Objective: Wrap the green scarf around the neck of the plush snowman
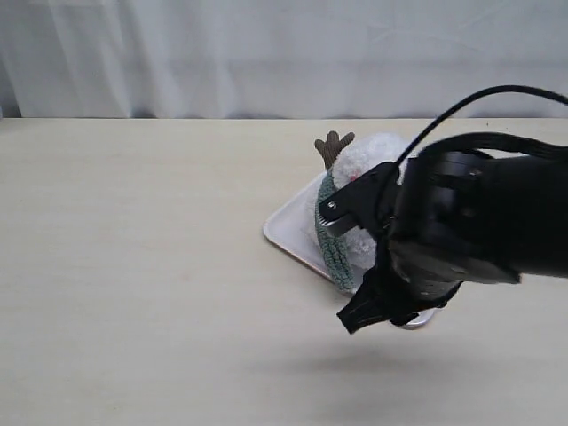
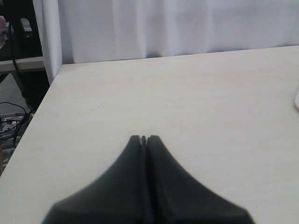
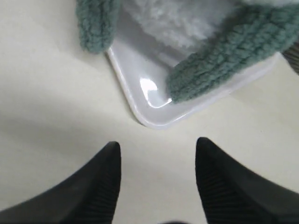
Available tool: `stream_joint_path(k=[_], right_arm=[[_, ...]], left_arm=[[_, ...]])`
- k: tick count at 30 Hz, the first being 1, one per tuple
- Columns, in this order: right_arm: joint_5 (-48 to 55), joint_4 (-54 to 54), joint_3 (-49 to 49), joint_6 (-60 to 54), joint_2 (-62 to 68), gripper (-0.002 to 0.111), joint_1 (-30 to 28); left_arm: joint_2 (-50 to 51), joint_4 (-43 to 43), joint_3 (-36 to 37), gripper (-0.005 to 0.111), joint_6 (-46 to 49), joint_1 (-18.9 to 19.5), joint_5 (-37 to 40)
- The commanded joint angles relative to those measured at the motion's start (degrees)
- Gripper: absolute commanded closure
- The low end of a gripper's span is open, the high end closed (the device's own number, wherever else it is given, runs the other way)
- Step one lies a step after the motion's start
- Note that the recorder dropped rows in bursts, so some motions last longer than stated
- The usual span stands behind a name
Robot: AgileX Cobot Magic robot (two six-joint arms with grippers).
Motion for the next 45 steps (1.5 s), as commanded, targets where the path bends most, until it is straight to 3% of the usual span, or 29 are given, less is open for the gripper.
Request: stream_joint_path(k=[1,3,6,10,16,22,29,33,38,45], right_arm=[[-7.0,-9.3,6.7,17.4,-6.3,0.057,-1.8],[-14.0,-8.9,9.6,18.9,-6.1,0.049,-5.9],[-28.7,-8.9,13.9,19.8,-4.8,0.047,-12.3],[-29.2,-10.2,14.8,20.4,-2.8,0.050,-18.0],[-43.5,-10.6,14.9,17.3,1.7,0.051,-19.0],[-39.5,-11.1,13.1,16.8,5.1,0.051,-19.0],[-33.2,-19.8,13.1,22.3,5.1,0.051,-19.0],[-35.3,-25.7,13.4,29.2,5.1,0.051,-19.0],[-41.9,-25.7,13.4,28.9,5.6,0.051,-19.0],[-35.7,-26.9,13.4,29.2,9.6,0.051,-19.0]], left_arm=[[-0.2,-0.2,0.1,0.107,0.2,-0.4,-0.7],[-0.2,-0.2,0.1,0.107,0.2,-0.4,-0.7],[-0.2,-0.2,0.1,0.107,0.2,-0.4,-0.7],[-0.2,-0.2,0.1,0.107,0.2,-0.4,-0.7],[-0.2,-0.2,0.1,0.107,0.2,-0.4,-0.7],[-0.2,-0.2,0.1,0.107,0.2,-0.4,-0.7],[-0.2,-0.2,0.1,0.107,0.2,-0.4,-0.7],[-0.2,-0.2,0.1,0.107,0.2,-0.4,-0.7],[-0.2,-0.2,0.1,0.107,0.2,-0.4,-0.7],[-0.2,-0.2,0.1,0.107,0.2,-0.4,-0.7]])
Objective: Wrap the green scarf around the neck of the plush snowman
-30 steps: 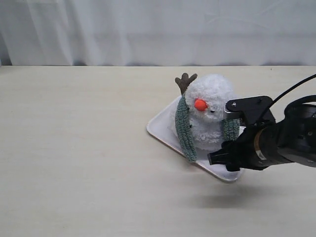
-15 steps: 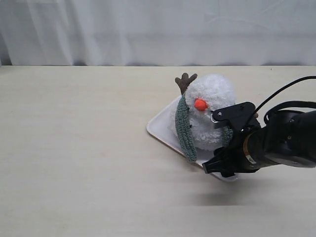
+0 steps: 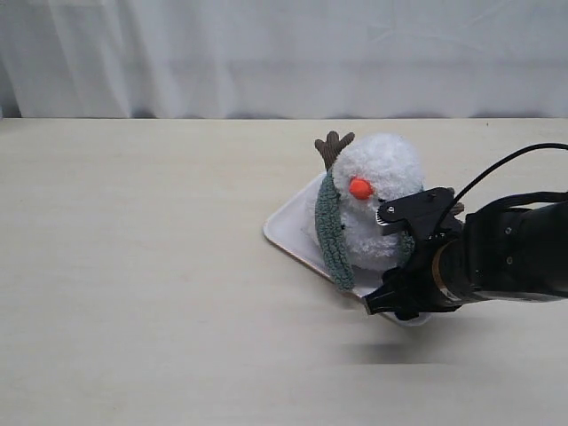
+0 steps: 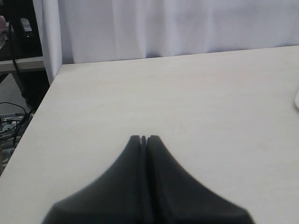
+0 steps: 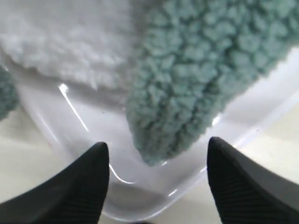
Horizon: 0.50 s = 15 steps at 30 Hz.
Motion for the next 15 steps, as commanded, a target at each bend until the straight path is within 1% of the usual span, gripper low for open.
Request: stream_joint_path(k=[1,2,4,5,7,8,9,10,15], right_arm=[[0.2,-0.6,-0.1,0.4,2.2,0.051,-0.3],[-1.3,-1.2,-0.1,0.4,2.7,0.053,-0.3],[-1.8,-2.3,-0.1,0.4,2.9,0.063,-0.3],[-1.8,-2.3,-0.1,0.4,2.9,0.072,-0.3],[-1.8,-3.9,-0.1,0.4,2.9,0.086,-0.3],[-1.8,-3.9,-0.1,0.4,2.9,0.092,-0.3],[-1.8,-3.9,-0.1,0.4,2.9,0.100,-0.3],[-1.8,-3.9,-0.1,0.4,2.9,0.104,-0.3],[-3.5,-3.0,-0.1,0.4,2.9,0.104,0.0]], left_arm=[[-0.2,-0.2,0.1,0.107,0.2,-0.4,-0.7],[-0.2,-0.2,0.1,0.107,0.2,-0.4,-0.7],[-0.2,-0.2,0.1,0.107,0.2,-0.4,-0.7],[-0.2,-0.2,0.1,0.107,0.2,-0.4,-0.7],[-0.2,-0.2,0.1,0.107,0.2,-0.4,-0.7],[-0.2,-0.2,0.1,0.107,0.2,-0.4,-0.7],[-0.2,-0.2,0.1,0.107,0.2,-0.4,-0.7],[-0.2,-0.2,0.1,0.107,0.2,-0.4,-0.7],[-0.2,-0.2,0.1,0.107,0.2,-0.4,-0.7]])
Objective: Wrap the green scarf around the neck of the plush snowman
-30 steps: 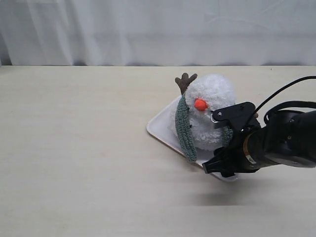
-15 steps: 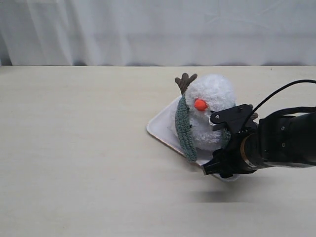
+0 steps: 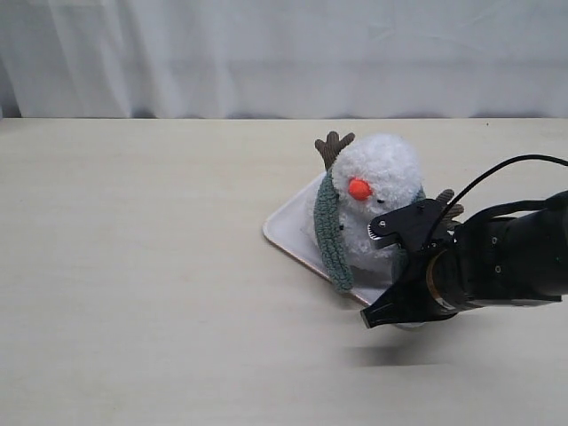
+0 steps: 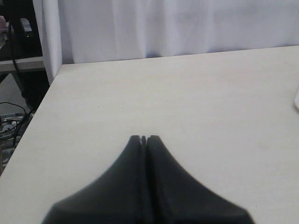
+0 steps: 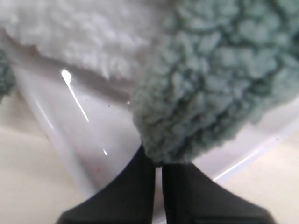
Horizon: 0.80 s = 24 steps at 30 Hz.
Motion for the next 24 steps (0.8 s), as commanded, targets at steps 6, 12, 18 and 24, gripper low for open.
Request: stream_joint_path(k=[6,12,18,24], right_arm=[[-6.4,2.8,-0.1,0.2,-1.8,0.104,0.0],[-8.3,6.2,0.6,0.2,-5.5,0.104,0.0],[-16.3,7.9,3.0,0.4,-8.3,0.104,0.0],[-26.4,7.9,4.8,3.6,-8.5,0.104,0.0]], left_arm=[[-0.2,-0.2,0.1,0.107,0.2,-0.4,-0.7],[-0.2,-0.2,0.1,0.107,0.2,-0.4,-0.7],[-0.2,-0.2,0.1,0.107,0.2,-0.4,-0.7],[-0.2,-0.2,0.1,0.107,0.2,-0.4,-0.7]])
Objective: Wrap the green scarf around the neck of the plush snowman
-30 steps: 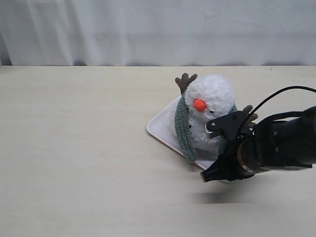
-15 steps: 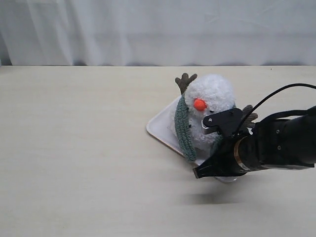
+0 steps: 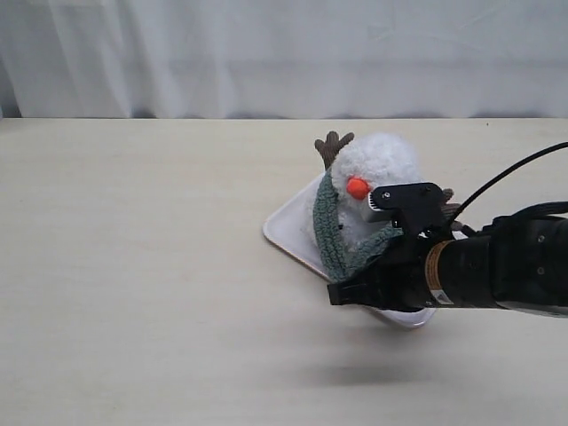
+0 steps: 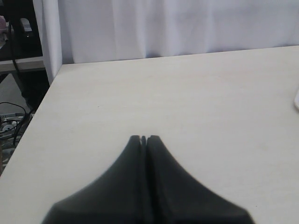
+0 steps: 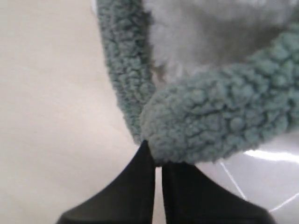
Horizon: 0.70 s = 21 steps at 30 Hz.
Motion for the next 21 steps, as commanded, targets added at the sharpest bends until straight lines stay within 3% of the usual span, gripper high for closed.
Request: stream_joint_path(k=[1,9,15,21], right_arm=[[-8.7,0.0,0.9,1.7,-0.5,0.104,0.0],[-15.2,0.0,0.9,2.5,-0.5,0.104,0.0],[-6.9,0.0,0.8,0.9,0.6,0.104,0.0],[-6.6,0.0,0.8,0.9,1.8,0.103,0.0]], left_arm=[[-0.2,-0.2,0.1,0.107,0.2,-0.4,-0.7],[-0.2,-0.2,0.1,0.107,0.2,-0.4,-0.7],[-0.2,-0.2,0.1,0.107,0.2,-0.4,-0.7],[-0.2,-0.2,0.1,0.107,0.2,-0.4,-0.7]])
